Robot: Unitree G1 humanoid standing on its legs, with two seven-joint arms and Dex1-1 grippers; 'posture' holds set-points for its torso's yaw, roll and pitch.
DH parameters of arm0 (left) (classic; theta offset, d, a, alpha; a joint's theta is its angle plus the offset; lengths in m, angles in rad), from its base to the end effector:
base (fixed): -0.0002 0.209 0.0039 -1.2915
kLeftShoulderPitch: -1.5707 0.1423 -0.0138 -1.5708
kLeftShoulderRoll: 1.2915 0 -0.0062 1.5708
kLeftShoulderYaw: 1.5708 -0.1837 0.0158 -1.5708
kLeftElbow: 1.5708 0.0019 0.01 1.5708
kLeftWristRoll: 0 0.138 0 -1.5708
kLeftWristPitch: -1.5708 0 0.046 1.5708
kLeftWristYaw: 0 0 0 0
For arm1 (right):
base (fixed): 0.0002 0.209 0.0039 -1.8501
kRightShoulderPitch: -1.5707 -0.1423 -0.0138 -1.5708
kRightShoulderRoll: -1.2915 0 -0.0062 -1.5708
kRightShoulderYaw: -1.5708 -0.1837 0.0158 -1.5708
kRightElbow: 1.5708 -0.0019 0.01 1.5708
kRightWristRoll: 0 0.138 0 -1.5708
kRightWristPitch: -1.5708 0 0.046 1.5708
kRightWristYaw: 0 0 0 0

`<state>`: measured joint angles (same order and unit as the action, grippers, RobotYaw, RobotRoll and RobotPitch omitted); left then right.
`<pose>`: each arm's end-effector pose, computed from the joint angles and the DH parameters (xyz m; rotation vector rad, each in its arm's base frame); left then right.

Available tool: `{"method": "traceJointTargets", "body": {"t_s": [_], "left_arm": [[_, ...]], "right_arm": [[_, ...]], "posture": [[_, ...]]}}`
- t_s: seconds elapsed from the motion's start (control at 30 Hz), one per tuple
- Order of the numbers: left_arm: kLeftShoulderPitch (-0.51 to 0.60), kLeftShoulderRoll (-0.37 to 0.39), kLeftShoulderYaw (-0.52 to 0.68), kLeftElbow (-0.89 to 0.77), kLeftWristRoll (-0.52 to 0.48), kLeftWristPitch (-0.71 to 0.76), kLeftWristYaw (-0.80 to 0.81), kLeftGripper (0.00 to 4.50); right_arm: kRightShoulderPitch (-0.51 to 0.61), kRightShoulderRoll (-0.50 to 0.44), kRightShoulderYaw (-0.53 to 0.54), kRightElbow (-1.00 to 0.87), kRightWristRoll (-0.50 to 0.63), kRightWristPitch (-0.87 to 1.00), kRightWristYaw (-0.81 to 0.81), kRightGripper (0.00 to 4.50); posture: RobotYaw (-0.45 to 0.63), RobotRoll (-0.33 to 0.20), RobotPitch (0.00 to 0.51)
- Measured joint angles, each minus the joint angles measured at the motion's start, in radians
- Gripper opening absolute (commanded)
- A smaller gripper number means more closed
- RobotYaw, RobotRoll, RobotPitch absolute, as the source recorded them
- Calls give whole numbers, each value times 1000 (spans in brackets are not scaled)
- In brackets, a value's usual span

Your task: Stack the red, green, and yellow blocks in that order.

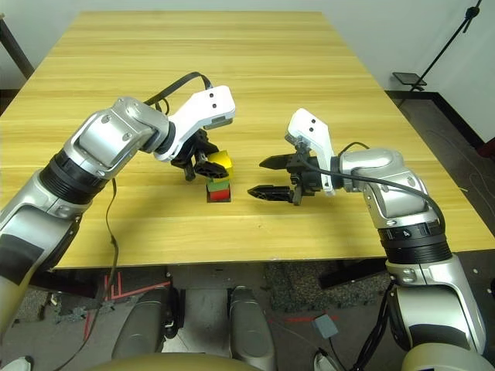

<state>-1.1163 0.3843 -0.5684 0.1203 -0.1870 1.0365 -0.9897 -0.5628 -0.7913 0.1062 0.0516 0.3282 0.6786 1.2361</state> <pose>0.3113 0.0743 0.2367 0.6060 0.5246 -1.2222 0.2807 -0.2525 0.1868 -0.2867 0.4619 1.1323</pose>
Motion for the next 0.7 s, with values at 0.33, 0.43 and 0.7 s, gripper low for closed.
{"method": "traceJointTargets", "body": {"t_s": [0.33, 0.43, 0.7], "left_arm": [[119, -14, 534, -422, -97, 294, 252, 4451], [248, -96, 718, -529, -68, 312, 415, 4451], [747, -297, 810, -516, 62, -307, 705, 4451]], "right_arm": [[-29, -46, -166, 117, 50, 2, -53, 4500], [-72, -40, -283, 246, 48, -34, -163, 4500], [-52, 57, -413, 567, 5, -324, -441, 4500]], "posture": [[204, -87, 56], [184, -94, 61], [93, -107, 86]]}}
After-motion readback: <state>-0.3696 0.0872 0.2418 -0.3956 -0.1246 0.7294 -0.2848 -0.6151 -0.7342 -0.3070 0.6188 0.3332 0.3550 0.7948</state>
